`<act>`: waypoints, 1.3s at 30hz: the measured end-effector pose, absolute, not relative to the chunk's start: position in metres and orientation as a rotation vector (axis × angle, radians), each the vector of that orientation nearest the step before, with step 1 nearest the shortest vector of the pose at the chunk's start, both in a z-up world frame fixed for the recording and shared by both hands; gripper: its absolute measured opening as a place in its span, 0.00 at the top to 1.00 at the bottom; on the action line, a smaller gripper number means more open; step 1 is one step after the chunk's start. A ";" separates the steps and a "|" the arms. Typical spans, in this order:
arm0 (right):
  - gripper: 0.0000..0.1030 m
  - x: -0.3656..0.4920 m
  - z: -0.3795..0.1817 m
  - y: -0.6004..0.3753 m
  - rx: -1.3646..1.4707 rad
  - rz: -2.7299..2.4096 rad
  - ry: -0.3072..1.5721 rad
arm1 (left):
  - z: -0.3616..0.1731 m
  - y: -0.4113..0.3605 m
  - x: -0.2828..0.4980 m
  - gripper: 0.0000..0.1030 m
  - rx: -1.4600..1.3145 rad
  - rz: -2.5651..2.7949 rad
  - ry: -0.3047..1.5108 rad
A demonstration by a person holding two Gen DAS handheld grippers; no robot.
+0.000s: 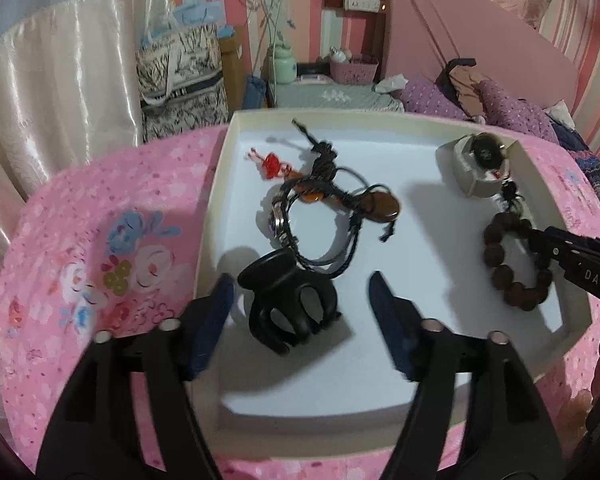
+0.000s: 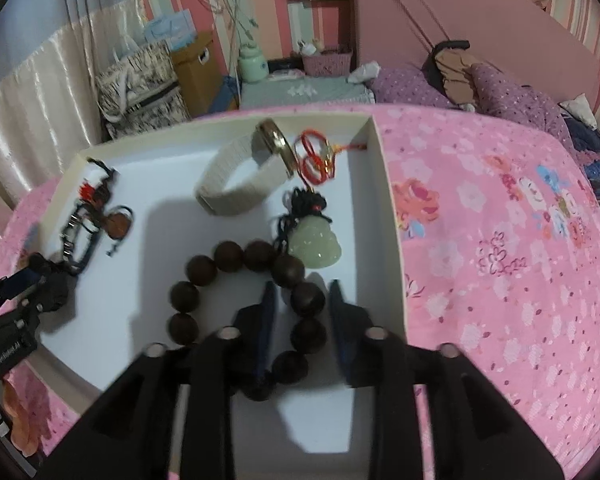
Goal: Organize jewelry
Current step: 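Carry claw clip and bead bracelet into the tray and open both tools, then withdraw both tools and lower them toward the black scrunchie and cream flower scrunchie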
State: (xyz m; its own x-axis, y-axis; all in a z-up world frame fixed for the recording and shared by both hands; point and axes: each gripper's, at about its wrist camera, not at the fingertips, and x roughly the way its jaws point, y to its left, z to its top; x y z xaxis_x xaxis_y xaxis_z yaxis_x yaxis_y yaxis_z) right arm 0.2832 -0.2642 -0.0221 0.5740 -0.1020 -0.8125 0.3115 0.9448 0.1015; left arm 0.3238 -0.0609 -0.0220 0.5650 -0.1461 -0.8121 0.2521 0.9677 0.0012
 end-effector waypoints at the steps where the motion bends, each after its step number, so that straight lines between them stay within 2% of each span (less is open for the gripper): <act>1: 0.53 0.280 -0.016 -0.262 0.235 -0.243 0.906 | -0.016 -0.063 0.319 0.30 0.128 -0.237 0.928; 3: 0.52 0.274 -0.005 -0.259 0.214 -0.241 0.874 | -0.007 -0.065 0.311 0.26 0.131 -0.245 0.908; 5: 0.45 0.268 0.005 -0.256 0.196 -0.241 0.847 | 0.004 -0.063 0.301 0.18 0.135 -0.244 0.879; 7: 0.34 0.259 0.017 -0.253 0.175 -0.254 0.819 | 0.015 -0.060 0.290 0.11 0.137 -0.239 0.847; 9: 0.28 0.249 0.027 -0.250 0.153 -0.267 0.794 | 0.022 -0.057 0.281 0.03 0.133 -0.241 0.829; 14: 0.25 0.218 0.047 -0.248 0.128 -0.286 0.758 | 0.034 -0.044 0.248 0.03 0.139 -0.230 0.808; 15: 0.21 0.212 0.050 -0.248 0.127 -0.289 0.752 | 0.036 -0.041 0.240 0.03 0.136 -0.224 0.806; 16: 0.13 0.204 0.052 -0.248 0.127 -0.292 0.743 | 0.037 -0.039 0.235 0.03 0.133 -0.222 0.806; 21: 0.12 0.159 0.058 -0.252 0.172 -0.308 0.680 | 0.038 -0.038 0.206 0.03 0.123 -0.230 0.838; 27: 0.12 0.121 0.048 -0.257 0.211 -0.298 0.692 | 0.037 -0.048 0.174 0.03 0.134 -0.239 0.837; 39: 0.12 0.069 0.010 -0.251 0.128 -0.351 0.719 | -0.004 -0.053 0.135 0.03 0.133 -0.276 0.890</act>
